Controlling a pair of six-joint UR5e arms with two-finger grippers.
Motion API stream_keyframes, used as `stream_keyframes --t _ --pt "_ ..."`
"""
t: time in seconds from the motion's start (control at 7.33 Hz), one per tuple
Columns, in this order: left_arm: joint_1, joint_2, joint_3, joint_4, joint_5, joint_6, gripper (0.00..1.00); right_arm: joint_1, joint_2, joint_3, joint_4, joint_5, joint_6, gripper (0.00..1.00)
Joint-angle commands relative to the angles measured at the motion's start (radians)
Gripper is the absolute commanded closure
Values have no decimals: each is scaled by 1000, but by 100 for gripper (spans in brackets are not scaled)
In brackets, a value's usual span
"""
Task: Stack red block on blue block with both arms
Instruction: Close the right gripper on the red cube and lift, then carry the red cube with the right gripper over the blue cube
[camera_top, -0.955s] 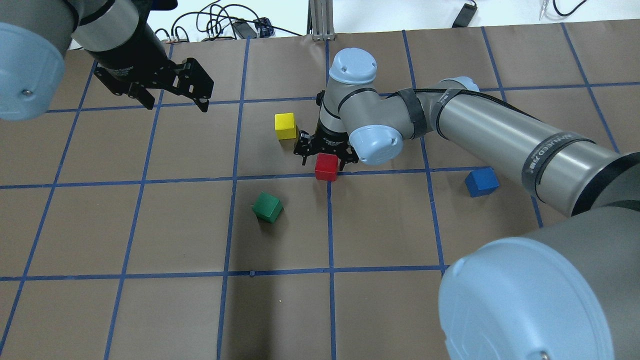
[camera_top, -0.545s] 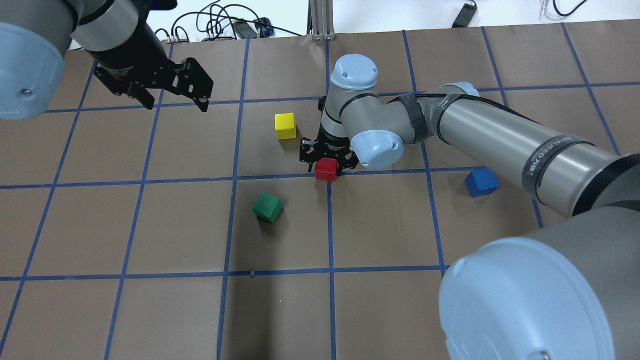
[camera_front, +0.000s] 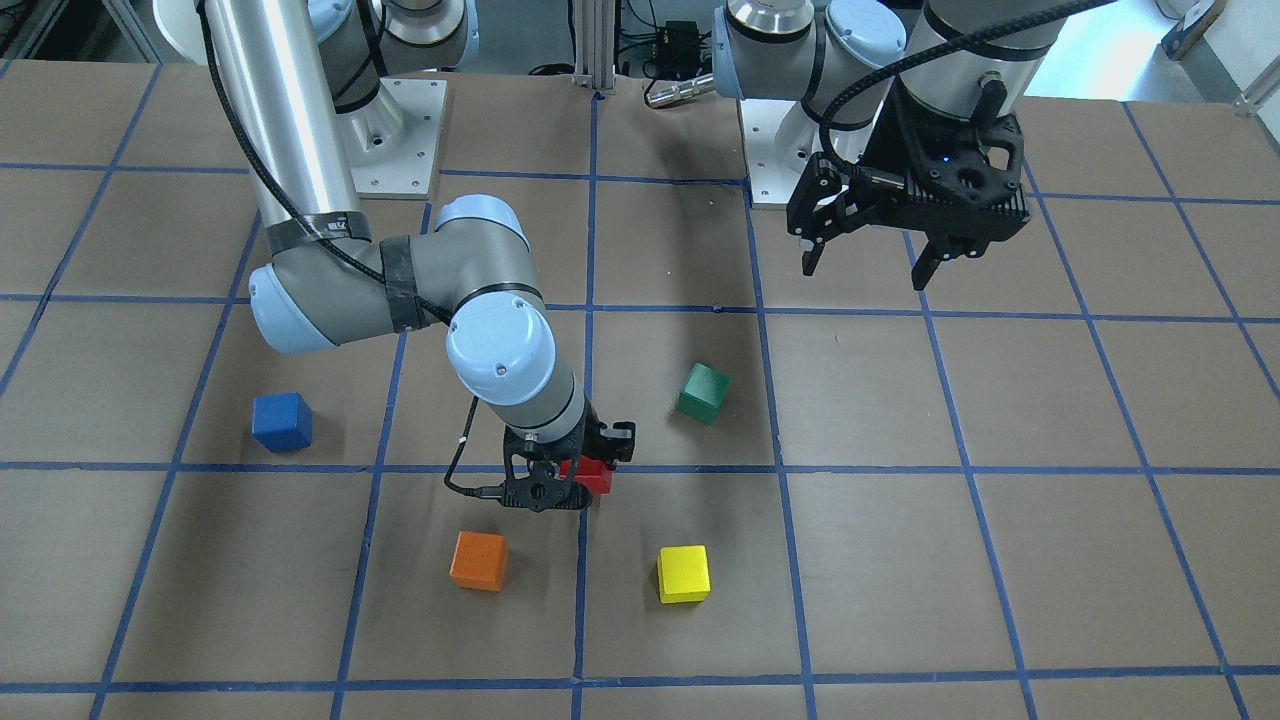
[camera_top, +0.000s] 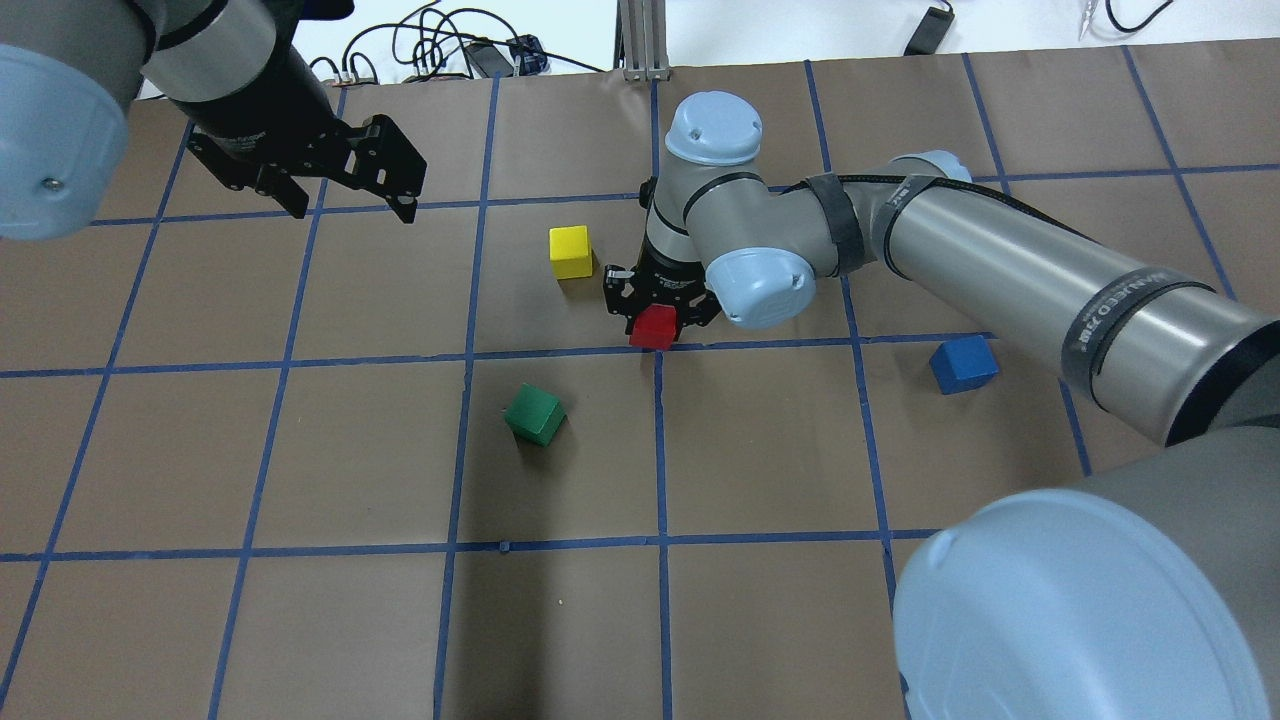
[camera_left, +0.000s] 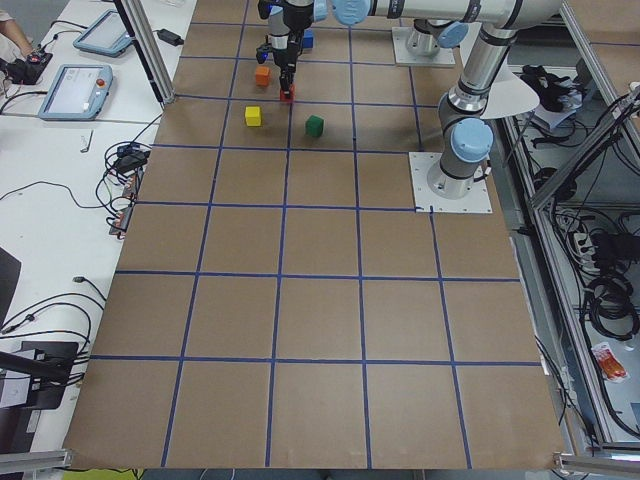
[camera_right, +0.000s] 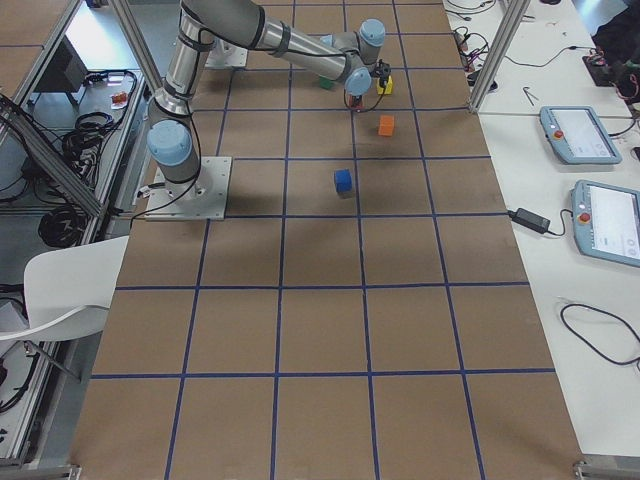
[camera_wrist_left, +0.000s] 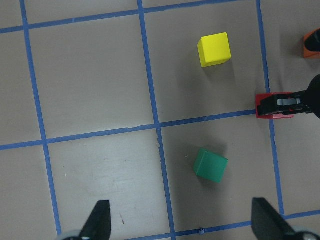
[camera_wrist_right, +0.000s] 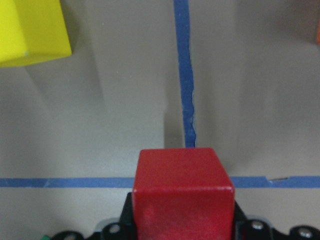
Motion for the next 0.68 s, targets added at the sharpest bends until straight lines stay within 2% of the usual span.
stream_keyframes --t 0.0,0.14,0.27,0.41,0.55 --pt "0 0 1 2 0 0 0 -63 -96 -19 111 -43 -9 100" --pt "0 0 -1 5 1 0 0 -132 -150 -25 213 -44 -59 100" --pt "0 0 -1 5 1 0 0 -198 -208 -5 303 -60 -192 100" --pt "0 0 -1 5 0 0 0 -255 -249 -3 399 -131 -260 100" --pt "0 0 -1 5 0 0 0 -295 -283 7 440 -167 -336 100"
